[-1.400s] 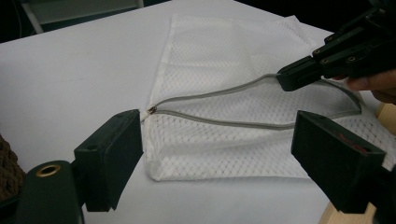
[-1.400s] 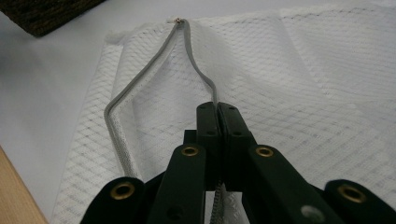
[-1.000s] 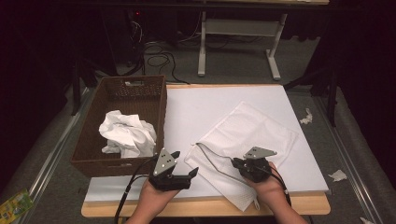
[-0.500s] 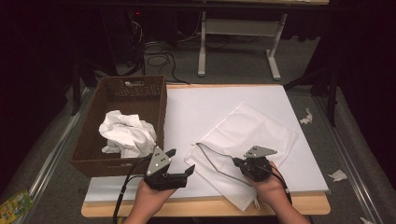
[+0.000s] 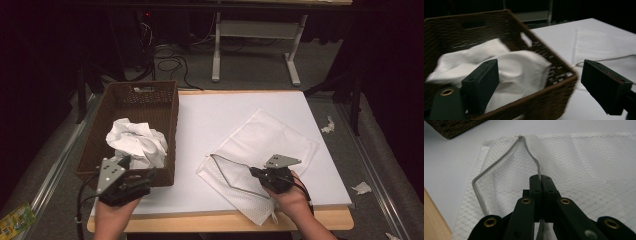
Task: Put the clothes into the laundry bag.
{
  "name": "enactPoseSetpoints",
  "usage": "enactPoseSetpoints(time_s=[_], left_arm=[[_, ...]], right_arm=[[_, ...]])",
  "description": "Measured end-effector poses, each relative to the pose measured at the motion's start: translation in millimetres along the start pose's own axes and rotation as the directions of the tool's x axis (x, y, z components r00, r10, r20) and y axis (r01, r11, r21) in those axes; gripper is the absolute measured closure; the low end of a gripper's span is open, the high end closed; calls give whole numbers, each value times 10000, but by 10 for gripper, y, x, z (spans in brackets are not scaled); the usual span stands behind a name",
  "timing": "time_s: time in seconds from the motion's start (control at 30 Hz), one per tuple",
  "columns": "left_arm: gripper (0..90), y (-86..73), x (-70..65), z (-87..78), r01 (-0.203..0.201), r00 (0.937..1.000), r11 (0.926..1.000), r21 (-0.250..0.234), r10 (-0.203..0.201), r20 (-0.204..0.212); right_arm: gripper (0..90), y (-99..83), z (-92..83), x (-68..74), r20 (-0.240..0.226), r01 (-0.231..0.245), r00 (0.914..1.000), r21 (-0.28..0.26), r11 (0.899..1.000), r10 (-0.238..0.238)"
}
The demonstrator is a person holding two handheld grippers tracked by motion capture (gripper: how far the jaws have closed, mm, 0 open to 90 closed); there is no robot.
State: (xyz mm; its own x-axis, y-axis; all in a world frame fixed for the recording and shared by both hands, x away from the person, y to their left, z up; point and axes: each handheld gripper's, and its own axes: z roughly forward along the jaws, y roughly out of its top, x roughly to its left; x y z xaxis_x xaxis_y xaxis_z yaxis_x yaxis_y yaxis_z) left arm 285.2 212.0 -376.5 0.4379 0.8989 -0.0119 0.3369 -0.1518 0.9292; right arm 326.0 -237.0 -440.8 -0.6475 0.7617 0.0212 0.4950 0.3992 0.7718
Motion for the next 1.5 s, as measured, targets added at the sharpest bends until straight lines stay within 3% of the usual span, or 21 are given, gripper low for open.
enactPoseSetpoints(time_s=[0.1, 0.2, 0.3, 0.5, 0.63, 0.73, 0.93, 1.0, 1.07, 1.2, 1.3, 1.4, 1.47, 1.5], left_arm=[[150, -101, 235, -103, 353, 9979, 9992, 160, -343, -547], [144, -181, 381, -208, 685, 9943, 9975, 154, -670, -832], [143, -207, 449, -280, 882, 9922, 9961, 102, -869, -897], [128, -145, 432, -298, 1004, 9908, 9948, -185, -1017, -894], [141, 16, 393, -187, 1014, 9938, 9946, -202, -1022, -439], [149, 120, 347, -50, 642, 9969, 9979, -84, -645, -452], [139, 241, 363, 252, 1273, 9917, 9907, 490, -1280, 124], [136, 286, 362, 314, 1186, 9929, 9898, 795, -1188, -17], [121, 318, 375, 384, 1259, 9920, 9849, 1188, -1243, -211], [58, 381, 460, 478, 1899, 9813, 9649, 1816, -1804, -677], [42, 433, 483, 519, 1950, 9796, 9572, 2141, -1794, -900], [29, 497, 508, 577, 1978, 9797, 9466, 2547, -1819, -849], [13, 524, 532, 613, 1950, 9805, 9368, 2904, -1784, -829], [6, 545, 552, 644, 1976, 9801, 9277, 3168, -1806, -823]], right_arm=[[895, 2, -32, -11, -53, -7, 10000, -152, 9999, 6], [895, -8, -60, -47, -53, -216, 9998, -284, 9994, 215], [894, -17, -72, -80, -52, -295, 9996, -370, 9989, 293], [894, -25, -63, -86, -108, -287, 9995, -397, 9988, 283], [893, -19, -62, -88, -194, -550, 9983, -443, 9975, 541], [894, -13, -51, -89, -209, -475, 9987, -409, 9980, 467], [893, 5, 0, -108, -302, -203, 9994, -272, 9994, 195], [893, 4, 13, -117, -280, -203, 9994, -229, 9995, 197], [893, -2, 13, -120, -312, -124, 9994, -224, 9997, 117], [893, -14, -24, -110, -425, -176, 9990, -355, 9992, 161], [893, -15, -33, -100, -501, -160, 9986, -358, 9992, 142], [893, -16, -17, -96, -480, -175, 9987, -283, 9994, 162], [893, -13, -12, -91, -463, -156, 9988, -295, 9994, 142], [893, -10, -14, -87, -442, -178, 9989, -268, 9995, 166]])
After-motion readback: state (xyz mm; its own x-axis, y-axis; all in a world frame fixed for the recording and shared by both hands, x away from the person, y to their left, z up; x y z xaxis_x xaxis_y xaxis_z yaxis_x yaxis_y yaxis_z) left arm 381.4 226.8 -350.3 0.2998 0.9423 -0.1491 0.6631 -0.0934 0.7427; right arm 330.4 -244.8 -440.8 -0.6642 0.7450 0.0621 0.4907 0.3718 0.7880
